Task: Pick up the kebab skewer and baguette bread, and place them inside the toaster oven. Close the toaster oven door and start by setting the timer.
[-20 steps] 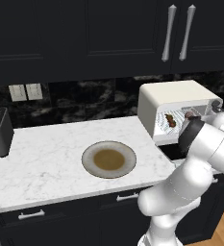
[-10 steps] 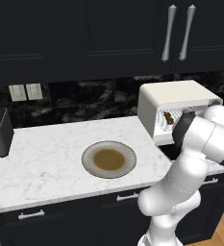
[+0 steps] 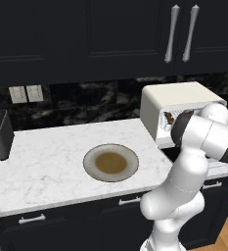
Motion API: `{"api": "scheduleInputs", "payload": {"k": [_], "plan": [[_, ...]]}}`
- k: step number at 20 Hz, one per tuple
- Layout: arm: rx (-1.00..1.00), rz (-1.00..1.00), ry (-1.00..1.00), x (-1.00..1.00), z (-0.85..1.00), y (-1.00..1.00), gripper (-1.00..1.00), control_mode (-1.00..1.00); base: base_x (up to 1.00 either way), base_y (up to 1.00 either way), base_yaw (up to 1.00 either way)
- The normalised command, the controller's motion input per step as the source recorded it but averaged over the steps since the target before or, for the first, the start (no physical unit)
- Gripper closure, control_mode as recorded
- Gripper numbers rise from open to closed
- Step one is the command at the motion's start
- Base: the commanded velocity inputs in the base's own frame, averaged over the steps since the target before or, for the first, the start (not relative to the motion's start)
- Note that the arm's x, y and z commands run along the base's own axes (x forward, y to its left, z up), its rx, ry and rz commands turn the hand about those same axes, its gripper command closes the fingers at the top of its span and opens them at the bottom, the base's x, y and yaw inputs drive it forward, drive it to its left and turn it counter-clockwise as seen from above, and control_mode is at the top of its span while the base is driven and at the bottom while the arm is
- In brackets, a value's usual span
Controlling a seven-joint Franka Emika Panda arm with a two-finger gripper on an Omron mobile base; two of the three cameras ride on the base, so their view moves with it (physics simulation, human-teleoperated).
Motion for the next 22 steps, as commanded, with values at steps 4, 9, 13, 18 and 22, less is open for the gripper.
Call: {"api": "scheduleInputs", "payload": {"k": [4,9,13,18,22], "plan": [[0.03,-0.11,-0.08,0.17,0.00,0.09,-1.00,-1.00,0.00,0.00,0.00],[0.03,-0.13,-0.07,0.32,0.00,0.07,-1.00,-1.00,0.00,0.00,0.00],[0.01,-0.13,-0.03,0.31,0.00,0.02,-1.00,-1.00,0.00,0.00,0.00],[0.00,-0.11,0.00,0.22,0.00,0.00,-1.00,-1.00,0.00,0.00,0.00],[0.00,-0.09,0.00,0.09,0.00,0.00,-1.00,-1.00,0.00,0.00,0.00]]}}
